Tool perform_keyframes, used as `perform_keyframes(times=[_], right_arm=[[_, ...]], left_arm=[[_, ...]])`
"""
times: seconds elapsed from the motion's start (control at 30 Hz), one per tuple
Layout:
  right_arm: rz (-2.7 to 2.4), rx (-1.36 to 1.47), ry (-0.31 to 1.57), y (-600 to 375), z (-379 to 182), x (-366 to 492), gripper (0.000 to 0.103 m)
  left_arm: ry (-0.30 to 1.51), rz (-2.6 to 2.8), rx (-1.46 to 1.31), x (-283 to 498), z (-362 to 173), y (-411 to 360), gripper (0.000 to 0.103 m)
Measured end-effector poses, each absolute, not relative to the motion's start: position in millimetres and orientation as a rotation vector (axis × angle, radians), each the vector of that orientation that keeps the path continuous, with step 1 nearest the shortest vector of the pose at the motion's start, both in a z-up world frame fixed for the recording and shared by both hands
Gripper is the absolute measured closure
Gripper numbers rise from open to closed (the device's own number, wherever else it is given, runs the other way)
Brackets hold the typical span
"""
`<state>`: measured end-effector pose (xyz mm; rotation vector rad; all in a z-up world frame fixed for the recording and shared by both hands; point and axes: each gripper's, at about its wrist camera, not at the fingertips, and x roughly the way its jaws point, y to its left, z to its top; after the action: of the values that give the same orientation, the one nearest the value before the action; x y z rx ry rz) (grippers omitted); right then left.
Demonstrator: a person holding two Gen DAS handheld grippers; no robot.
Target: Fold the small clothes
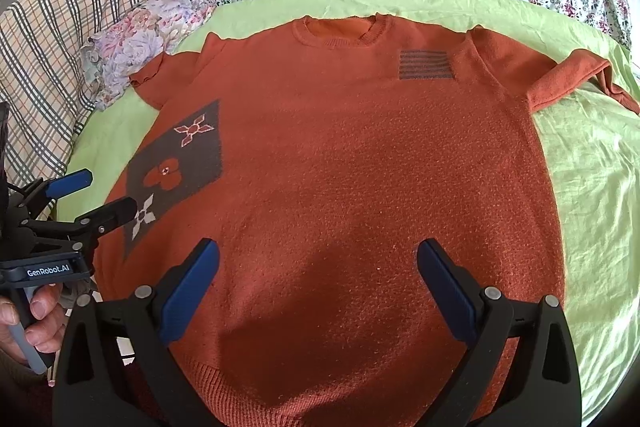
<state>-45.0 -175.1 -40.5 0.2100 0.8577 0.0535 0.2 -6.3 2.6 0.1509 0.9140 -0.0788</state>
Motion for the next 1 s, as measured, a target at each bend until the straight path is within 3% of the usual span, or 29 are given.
perform_keyframes(times=[0.37, 0.53, 0.9, 1.0], right_arm=[[0.029, 0.181, 0.928, -177.3, -43.4, -44.7, 0.004], [-0.002, 0.194, 0.838, -195.1, -44.5, -49.8, 0.004], [-0.174, 0.413, 0.72, -335.0, -22.5, -45.7, 0.005], [-0.259, 0.508, 0.71, -395.0, -14.7, -40.2, 0.019]], left_arm=[[0.902, -0.11, 0.147, 5.1, -2.4, -4.9, 0.002], [0.947, -0.121, 0.134, 15.4, -7.1, -7.5, 0.002], [0.987, -0.103, 0.144, 69.2, -5.3, -16.9, 0.002], [0.994, -0.096, 0.156, 81.4, -6.8, -20.8, 0.002]])
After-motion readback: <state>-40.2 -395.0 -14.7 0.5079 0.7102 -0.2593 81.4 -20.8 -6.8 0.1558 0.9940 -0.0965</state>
